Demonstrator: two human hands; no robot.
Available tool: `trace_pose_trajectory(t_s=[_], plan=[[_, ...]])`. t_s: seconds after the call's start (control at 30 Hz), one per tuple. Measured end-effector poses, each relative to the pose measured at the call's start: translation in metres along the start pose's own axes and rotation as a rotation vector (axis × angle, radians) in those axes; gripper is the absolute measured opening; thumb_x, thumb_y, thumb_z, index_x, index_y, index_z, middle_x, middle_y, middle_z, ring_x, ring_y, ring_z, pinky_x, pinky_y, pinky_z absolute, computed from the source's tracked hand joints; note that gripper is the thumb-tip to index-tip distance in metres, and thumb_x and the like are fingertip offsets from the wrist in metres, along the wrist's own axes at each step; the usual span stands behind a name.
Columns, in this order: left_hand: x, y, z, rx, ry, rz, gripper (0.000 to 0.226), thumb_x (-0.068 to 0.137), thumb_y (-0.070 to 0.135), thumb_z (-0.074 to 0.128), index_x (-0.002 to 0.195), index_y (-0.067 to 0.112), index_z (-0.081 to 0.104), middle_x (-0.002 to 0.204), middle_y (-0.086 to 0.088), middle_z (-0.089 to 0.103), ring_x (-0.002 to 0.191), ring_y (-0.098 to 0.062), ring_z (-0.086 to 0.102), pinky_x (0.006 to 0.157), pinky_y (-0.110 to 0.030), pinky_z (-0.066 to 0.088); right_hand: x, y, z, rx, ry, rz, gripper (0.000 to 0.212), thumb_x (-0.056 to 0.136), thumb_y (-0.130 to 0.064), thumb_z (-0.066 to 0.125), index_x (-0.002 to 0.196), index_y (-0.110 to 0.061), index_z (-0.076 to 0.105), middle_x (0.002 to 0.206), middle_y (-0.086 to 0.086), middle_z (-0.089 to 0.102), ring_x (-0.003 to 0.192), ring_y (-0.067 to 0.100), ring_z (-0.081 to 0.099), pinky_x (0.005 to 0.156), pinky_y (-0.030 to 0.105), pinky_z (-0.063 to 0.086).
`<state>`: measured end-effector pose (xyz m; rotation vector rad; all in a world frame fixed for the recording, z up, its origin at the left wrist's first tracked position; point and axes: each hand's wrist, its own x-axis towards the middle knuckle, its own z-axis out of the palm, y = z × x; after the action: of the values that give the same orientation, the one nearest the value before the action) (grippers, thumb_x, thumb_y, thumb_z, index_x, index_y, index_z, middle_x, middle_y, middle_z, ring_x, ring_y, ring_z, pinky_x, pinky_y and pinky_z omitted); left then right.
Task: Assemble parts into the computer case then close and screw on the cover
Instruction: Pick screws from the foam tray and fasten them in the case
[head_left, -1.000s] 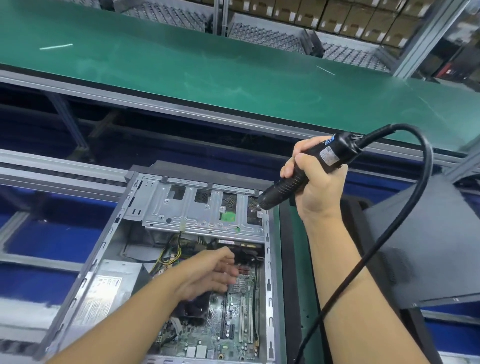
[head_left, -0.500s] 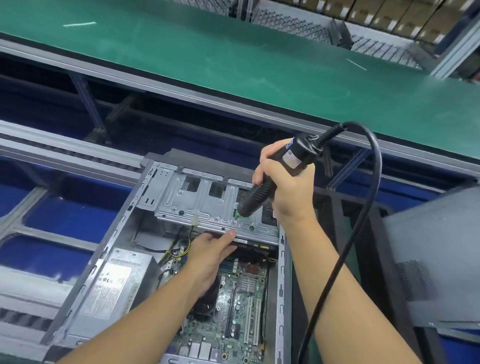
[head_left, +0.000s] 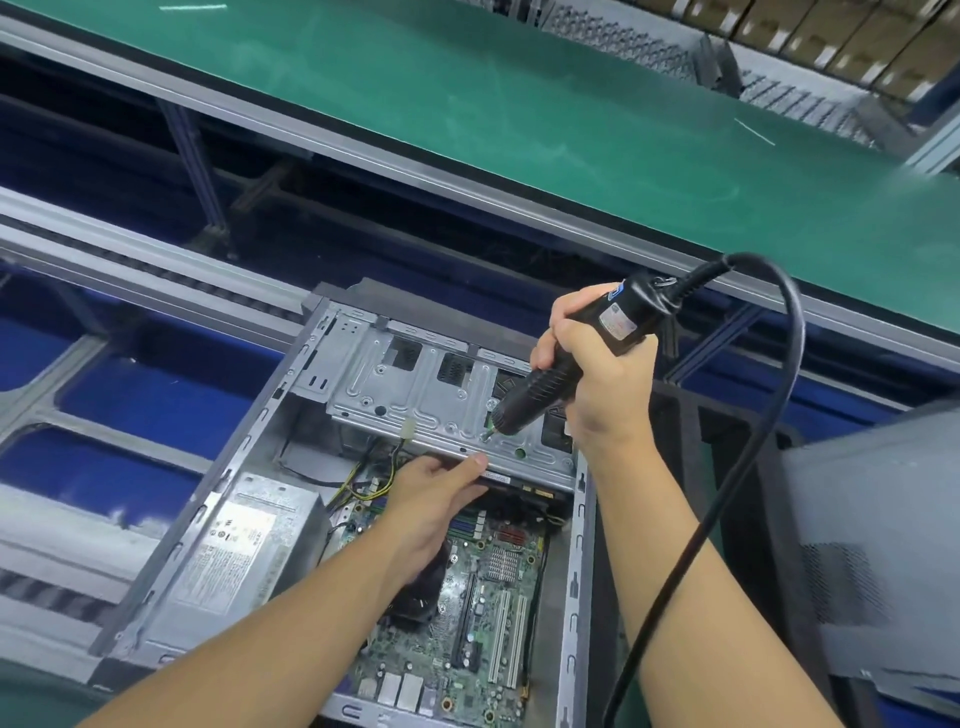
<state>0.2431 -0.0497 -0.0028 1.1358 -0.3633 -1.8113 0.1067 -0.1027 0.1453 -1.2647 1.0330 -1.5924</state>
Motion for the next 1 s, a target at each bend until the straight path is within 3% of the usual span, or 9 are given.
trace_pose_trajectory(t_s=[0.27,0.43,0.57,0.67,0.77,0.87,1.0], plan=[[0.001,0.0,-0.001,-0.029,-0.006,-0.006,0.064,0.061,0.018,0.085,0.111,-0.01,0.057,0.11,-0.026,0.068,0.094,-0.026,0.073,0.084,-0.031,0.058,0.003,-0.001,-0.001,0.04,0.005,0.014,0.017,0.067,-0.008,0.062,0.072,-0.023,0.064,0.072,0.006,0.059,0.056,0.029,0.051,0.062,0.043,0.047],[0.002,-0.001,-0.001,-0.029,-0.004,-0.017,0.064,0.059,0.02,0.086,0.11,-0.007,0.058,0.11,-0.024,0.069,0.096,-0.026,0.073,0.086,-0.031,0.058,0.004,0.001,-0.004,0.052,0.014,0.009,0.017,0.07,-0.006,0.06,0.075,-0.022,0.064,0.073,0.006,0.059,0.054,0.028,0.052,0.063,0.044,0.045],[0.002,0.0,-0.001,-0.042,-0.005,-0.023,0.062,0.06,0.018,0.086,0.109,-0.007,0.058,0.108,-0.023,0.07,0.096,-0.027,0.073,0.085,-0.031,0.058,0.003,-0.004,0.005,-0.068,-0.14,-0.065,0.025,0.072,0.003,0.058,0.071,-0.021,0.063,0.067,0.007,0.059,0.057,0.03,0.053,0.064,0.044,0.048],[0.002,0.0,-0.001,-0.067,-0.008,-0.019,0.056,0.059,0.015,0.086,0.104,-0.005,0.059,0.1,-0.02,0.073,0.093,-0.027,0.073,0.081,-0.031,0.059,0.002,-0.007,0.019,-0.2,-0.287,-0.087,0.023,0.072,0.016,0.058,0.071,-0.007,0.058,0.068,0.013,0.057,0.062,0.017,0.055,0.062,0.031,0.05],[0.003,0.0,0.0,-0.07,-0.004,-0.02,0.058,0.058,0.015,0.086,0.105,-0.006,0.058,0.099,-0.019,0.074,0.093,-0.027,0.073,0.079,-0.03,0.059,0.001,-0.008,0.026,-0.232,-0.303,-0.066,0.023,0.072,0.018,0.059,0.07,-0.005,0.057,0.067,0.018,0.055,0.061,0.017,0.052,0.06,0.028,0.049],[0.003,0.0,0.0,-0.067,-0.011,-0.02,0.059,0.057,0.016,0.087,0.105,-0.006,0.059,0.099,-0.019,0.074,0.093,-0.027,0.073,0.08,-0.03,0.059,0.002,-0.008,0.023,-0.214,-0.305,-0.075,0.028,0.07,0.024,0.057,0.068,-0.004,0.057,0.066,0.013,0.056,0.061,0.014,0.054,0.062,0.026,0.05],[0.004,0.0,0.0,-0.073,0.004,-0.021,0.067,0.055,0.017,0.088,0.109,-0.007,0.057,0.105,-0.022,0.071,0.093,-0.026,0.073,0.082,-0.032,0.059,0.003,-0.005,0.02,-0.189,-0.287,-0.06,0.028,0.073,0.015,0.057,0.07,-0.013,0.057,0.064,0.003,0.059,0.058,0.019,0.055,0.064,0.031,0.052]])
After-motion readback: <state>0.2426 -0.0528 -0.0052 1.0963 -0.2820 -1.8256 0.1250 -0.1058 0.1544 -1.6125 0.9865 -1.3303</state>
